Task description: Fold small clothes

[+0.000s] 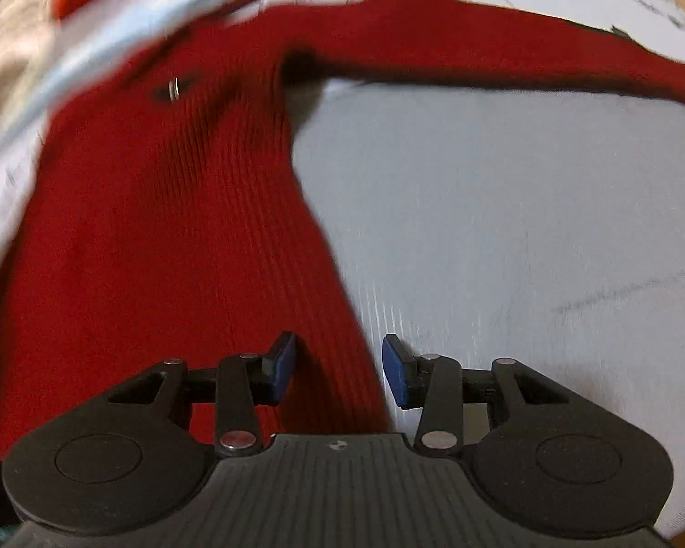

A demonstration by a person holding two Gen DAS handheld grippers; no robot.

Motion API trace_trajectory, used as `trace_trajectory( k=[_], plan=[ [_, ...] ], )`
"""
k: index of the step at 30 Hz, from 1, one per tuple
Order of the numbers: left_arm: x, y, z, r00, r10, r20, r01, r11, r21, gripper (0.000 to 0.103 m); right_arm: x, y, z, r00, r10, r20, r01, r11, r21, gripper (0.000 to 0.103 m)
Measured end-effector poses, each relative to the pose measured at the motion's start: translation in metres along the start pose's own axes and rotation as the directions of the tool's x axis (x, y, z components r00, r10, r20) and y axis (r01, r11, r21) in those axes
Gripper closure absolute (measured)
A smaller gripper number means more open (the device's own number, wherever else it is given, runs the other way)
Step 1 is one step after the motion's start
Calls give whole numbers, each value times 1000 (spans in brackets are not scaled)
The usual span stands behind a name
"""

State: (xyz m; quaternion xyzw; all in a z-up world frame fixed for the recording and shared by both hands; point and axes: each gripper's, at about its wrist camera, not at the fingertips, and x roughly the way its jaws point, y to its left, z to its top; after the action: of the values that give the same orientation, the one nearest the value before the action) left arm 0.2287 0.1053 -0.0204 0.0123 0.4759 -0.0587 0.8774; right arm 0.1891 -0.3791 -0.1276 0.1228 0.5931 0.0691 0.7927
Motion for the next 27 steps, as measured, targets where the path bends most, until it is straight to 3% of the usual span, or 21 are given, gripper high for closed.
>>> trace_trajectory(
  k=[1,5,7,8,11,12,15,16,19,21,22,23,24,25,27],
  plan=[
    [0,2,-1,1000,2,-4,-2,1000,-4,77,-2,6,-5,1000,-8,-1,8,1000,-9,85],
    [-3,9,-6,1000,4,-4,-4,1000,-3,77,-57,29,-22,995,-19,102,20,1000,-7,88],
    [-5,13,-8,1000,0,-7,0,1000,0,77,-80,34,-31,992,-57,111,57,998,-1,88],
    [-4,14,-9,1000,0,-13,0,1000,2,77,-80,34,-31,992,-57,111,57,998,-1,87],
    [3,15,-14,999,-7,-51,8,1000,6,77,-65,39,-52,986,-163,-19,162,984,-69,85],
    [7,16,-17,997,-14,-71,14,1000,2,77,-60,37,-56,980,-200,-22,198,978,-63,85],
    [23,20,-28,990,-20,-138,20,1000,-8,76,-58,30,-55,980,-198,2,198,980,9,74],
    [28,21,-31,987,-13,-159,12,1000,-5,76,-53,28,-54,987,-163,1,162,986,46,71],
    [44,28,-43,974,14,-225,-14,1000,3,74,-37,32,-60,975,-213,-69,213,977,-2,59],
    [51,32,-49,968,15,-249,-14,1000,4,74,-34,33,-61,973,-217,-74,217,976,-8,59],
    [53,32,-53,967,7,-255,-8,1000,-2,74,-35,33,-61,975,-212,-71,212,977,-7,64],
    [56,34,-56,965,-3,-263,1,1000,-8,79,-36,35,-58,977,-203,-65,203,979,-11,76],
    [57,35,-57,962,-8,-271,5,1000,-11,88,-40,38,-60,979,-194,-56,193,981,-22,78],
    [58,36,-59,961,-3,-278,1,1000,-5,94,-43,39,-62,977,-210,-46,209,977,-34,93],
    [57,38,-64,957,50,-285,-44,999,27,96,-48,46,-55,972,-234,-31,234,972,-27,96]
  ],
)
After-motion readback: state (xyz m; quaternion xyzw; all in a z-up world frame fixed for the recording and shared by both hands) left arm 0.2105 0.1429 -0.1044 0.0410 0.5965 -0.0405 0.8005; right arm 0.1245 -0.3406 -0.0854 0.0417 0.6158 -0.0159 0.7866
